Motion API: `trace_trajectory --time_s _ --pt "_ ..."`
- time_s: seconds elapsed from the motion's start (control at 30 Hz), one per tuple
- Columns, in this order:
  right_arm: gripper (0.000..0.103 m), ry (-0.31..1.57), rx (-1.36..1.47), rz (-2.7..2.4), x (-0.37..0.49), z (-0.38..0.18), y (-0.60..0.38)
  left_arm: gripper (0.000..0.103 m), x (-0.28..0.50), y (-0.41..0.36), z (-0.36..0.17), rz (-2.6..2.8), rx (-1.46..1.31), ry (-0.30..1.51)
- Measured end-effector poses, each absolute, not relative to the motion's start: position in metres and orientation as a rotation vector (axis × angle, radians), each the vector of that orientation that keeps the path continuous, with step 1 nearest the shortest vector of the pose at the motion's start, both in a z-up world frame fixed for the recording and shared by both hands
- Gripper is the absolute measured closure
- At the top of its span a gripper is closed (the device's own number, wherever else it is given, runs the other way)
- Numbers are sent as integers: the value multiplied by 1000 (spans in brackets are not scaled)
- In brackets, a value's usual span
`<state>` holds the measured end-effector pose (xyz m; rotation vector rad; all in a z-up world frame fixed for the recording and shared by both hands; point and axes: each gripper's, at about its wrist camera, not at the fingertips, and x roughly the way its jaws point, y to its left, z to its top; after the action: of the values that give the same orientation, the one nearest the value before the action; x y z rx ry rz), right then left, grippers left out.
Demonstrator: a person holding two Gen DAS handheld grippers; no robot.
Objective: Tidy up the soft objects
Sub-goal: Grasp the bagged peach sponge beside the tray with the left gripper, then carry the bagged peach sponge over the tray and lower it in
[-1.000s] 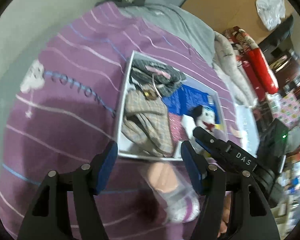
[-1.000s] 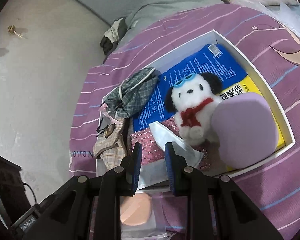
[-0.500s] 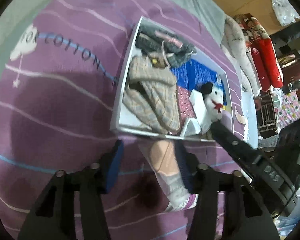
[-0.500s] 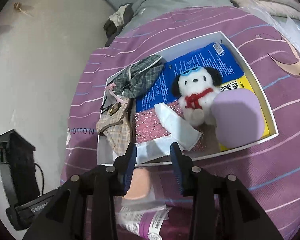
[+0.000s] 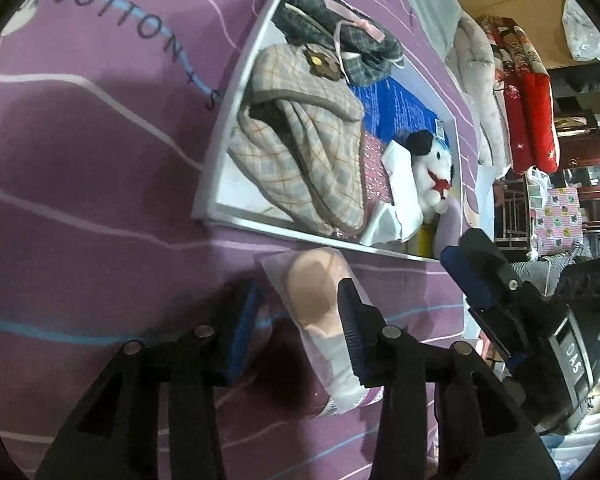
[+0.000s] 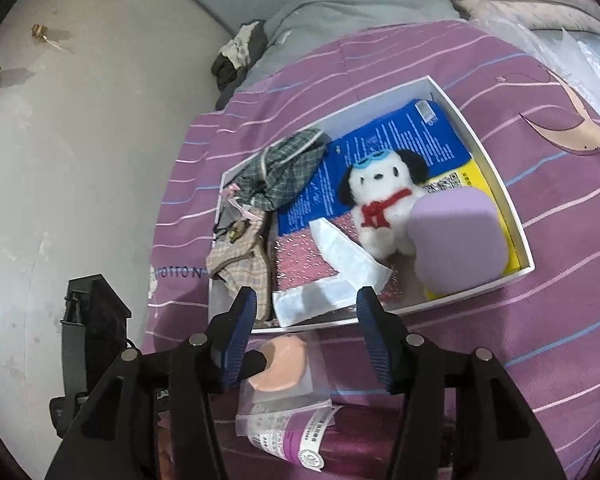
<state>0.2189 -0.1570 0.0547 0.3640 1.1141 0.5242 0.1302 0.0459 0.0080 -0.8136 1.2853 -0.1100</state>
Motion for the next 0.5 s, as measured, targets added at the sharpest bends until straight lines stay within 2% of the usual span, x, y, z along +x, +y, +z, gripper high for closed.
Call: trace_trajectory --time_s 0.1,0.2,0.5 --pt "51 1126 366 520 220 52 -158 80 130 44 8 -116 -806 1290" --pt "51 1134 363 513 221 50 -159 87 129 41 14 -132 -776 1268" --pt "51 1160 406 572 222 44 -157 95 121 41 41 -205 -755 1135"
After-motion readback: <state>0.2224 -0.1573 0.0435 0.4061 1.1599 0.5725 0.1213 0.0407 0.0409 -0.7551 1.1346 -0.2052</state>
